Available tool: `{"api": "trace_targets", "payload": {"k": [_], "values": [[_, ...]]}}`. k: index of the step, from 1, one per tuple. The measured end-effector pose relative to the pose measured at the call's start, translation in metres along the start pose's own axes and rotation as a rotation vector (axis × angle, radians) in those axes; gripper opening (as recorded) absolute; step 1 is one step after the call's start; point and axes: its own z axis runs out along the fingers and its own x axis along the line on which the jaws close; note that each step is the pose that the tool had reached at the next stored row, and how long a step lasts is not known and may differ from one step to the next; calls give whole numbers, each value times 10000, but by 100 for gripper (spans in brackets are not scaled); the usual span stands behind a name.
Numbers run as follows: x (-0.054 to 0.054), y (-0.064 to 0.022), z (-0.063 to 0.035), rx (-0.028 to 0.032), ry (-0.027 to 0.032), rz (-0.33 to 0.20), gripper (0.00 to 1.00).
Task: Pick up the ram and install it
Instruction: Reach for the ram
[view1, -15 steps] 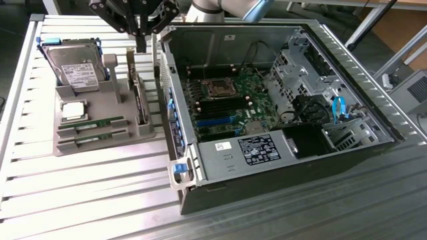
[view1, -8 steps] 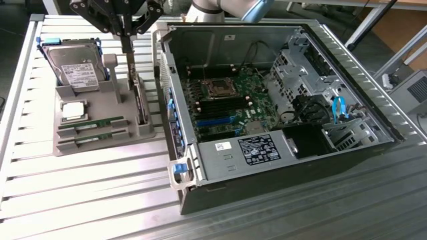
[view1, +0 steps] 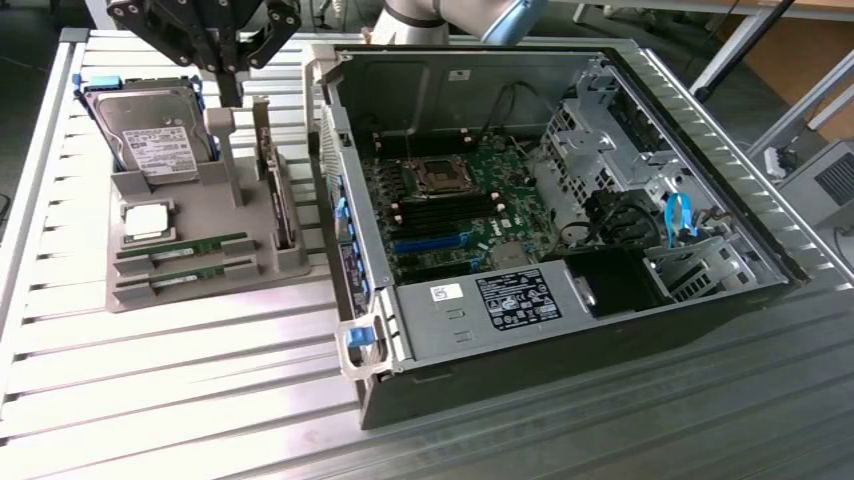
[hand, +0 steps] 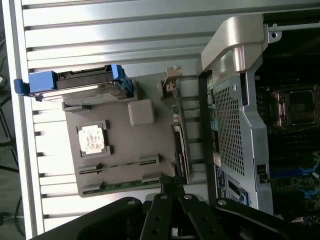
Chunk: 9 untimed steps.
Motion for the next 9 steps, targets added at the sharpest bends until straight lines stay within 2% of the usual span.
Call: {"api": "trace_targets", "payload": {"k": [9], "values": [[177, -16, -5, 1, 0, 0, 9]]}}
